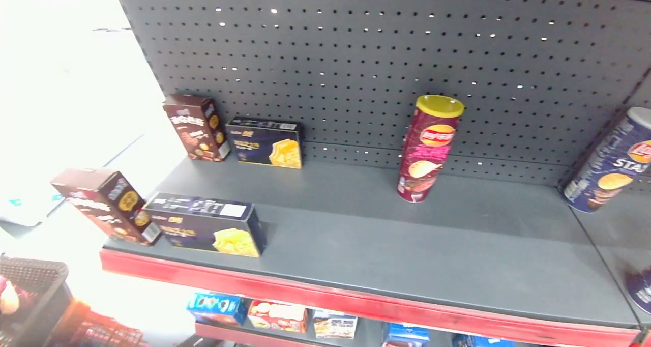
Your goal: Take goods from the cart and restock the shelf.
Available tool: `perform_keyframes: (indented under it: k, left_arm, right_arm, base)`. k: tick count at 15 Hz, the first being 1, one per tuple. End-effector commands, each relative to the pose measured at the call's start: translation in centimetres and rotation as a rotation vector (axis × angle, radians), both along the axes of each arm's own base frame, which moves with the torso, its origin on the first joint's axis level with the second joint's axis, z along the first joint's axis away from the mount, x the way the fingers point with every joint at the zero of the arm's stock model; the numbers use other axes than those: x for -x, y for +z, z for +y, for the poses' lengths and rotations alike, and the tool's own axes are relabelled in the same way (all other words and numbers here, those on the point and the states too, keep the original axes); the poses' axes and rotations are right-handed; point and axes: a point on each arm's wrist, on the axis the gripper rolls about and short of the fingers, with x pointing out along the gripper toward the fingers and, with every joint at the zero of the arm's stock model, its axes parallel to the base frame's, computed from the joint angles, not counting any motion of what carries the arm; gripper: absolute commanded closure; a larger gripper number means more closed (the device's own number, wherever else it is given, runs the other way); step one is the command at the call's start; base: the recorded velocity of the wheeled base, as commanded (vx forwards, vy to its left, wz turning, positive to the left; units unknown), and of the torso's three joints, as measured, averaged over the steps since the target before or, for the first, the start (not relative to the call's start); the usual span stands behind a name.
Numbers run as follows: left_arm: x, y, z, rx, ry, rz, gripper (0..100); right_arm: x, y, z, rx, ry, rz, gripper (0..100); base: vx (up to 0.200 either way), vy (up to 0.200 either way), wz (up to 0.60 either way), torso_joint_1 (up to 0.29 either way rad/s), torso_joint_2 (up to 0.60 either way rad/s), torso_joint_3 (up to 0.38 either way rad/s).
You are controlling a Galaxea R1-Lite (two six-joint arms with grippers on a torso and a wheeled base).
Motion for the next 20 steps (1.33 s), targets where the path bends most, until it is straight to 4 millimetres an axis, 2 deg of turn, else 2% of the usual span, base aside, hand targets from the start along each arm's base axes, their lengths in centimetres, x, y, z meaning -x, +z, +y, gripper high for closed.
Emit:
perform_keyframes:
  k: [1, 5, 19, 20]
  left_arm:
    - [0.0, 0.0, 0.0, 0.0, 0.0, 0.001, 0]
    - [0.0, 0.0, 0.0, 0.0, 0.0, 0.001, 0]
    - [0.0, 0.1, 0.0, 0.0, 0.004, -0.001, 0]
    - [0.4, 2.1, 0.1, -0.001, 0.064, -0.044, 0]
  right_arm:
    - [0.0, 0.0, 0.0, 0.0, 0.001, 0.0, 0]
    - [0.0, 0.0, 0.0, 0.001, 0.001, 0.0, 0]
    - [0.0, 0.0, 0.0, 0.003, -0.001, 0.0, 0]
    - [0.0, 0.0, 0.0, 0.003, -0.001, 0.0, 0]
  base:
    - [0.0, 0.0, 0.6, 0.002, 0.0, 0.002]
    - [0.0, 0.0, 0.6, 0.002, 0.0, 0.004]
    - [0.0, 0.0, 0.0, 0.0, 0.0, 0.0]
    - [0.0, 0.0, 0.0, 0.0, 0.0, 0.0]
